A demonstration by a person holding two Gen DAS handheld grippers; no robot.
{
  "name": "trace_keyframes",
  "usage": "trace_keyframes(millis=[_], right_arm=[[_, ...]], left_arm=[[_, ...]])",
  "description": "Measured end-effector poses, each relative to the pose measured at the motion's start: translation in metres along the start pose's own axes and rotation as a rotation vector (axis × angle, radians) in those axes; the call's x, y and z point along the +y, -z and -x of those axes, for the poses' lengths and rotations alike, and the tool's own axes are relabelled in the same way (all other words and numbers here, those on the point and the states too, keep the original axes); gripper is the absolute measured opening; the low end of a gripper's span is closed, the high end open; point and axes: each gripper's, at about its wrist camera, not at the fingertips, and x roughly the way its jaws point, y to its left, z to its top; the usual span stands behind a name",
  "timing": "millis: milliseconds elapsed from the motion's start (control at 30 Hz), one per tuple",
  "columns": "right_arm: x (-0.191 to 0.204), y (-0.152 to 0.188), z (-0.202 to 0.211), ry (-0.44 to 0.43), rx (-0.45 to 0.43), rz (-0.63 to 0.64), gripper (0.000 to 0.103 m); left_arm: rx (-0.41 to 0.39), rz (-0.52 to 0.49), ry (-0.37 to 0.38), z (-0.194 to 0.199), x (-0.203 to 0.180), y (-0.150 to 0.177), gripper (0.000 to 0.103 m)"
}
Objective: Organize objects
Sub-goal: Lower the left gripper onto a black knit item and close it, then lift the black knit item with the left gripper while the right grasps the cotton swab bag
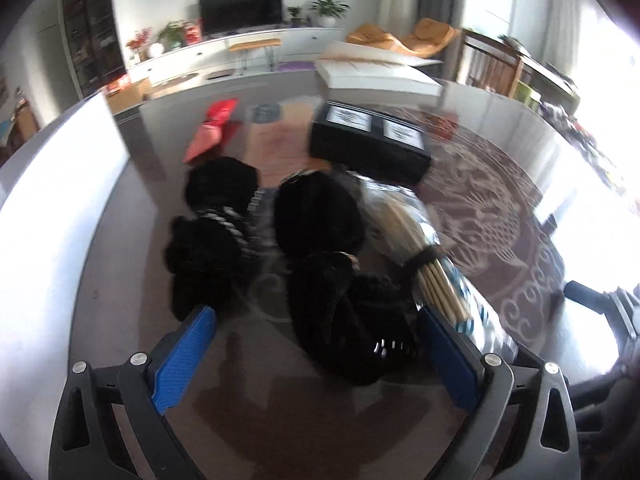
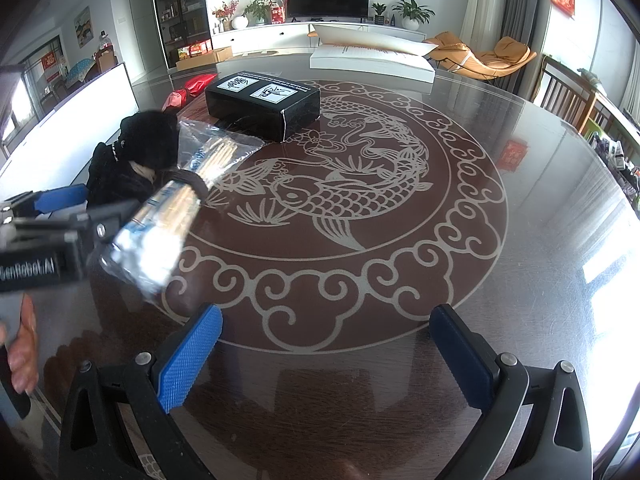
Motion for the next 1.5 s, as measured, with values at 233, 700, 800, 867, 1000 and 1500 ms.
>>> trace_keyframes(millis=[233,700,800,867,1000,1500], right_arm=[[0.000,0.000,0.000,0.000,0.000,0.000,0.103],[0.000,0.000,-0.001,0.000,0.000,0.000,0.103],[0.000,0.000,0.000,0.000,0.000,0.000,0.103],[0.000,0.000,0.000,0.000,0.000,0.000,0.103],[0.000,0.000,0.000,0.000,0.000,0.000,0.103],[0.000,0.000,0.000,0.000,-0.001,0.000,0.103]], left_arm=[[-0.063,0.083,0.021,0.032,0.022,0.009,0.098],[-0.021,0.293,-0.072,-0.023,0.091,-0.057,0.098],[0.020,0.318,-0.069,-0.041,0.101,-0.060,0.076],[0.031,0.358,-0.010,-0.044,0.108,-0.053,0.034],[0.004,0.387,0.000,-0.022,0.109,-0.020,0.034],[0.029,0.183,-0.142,0.025,0.068,0.064,0.103]])
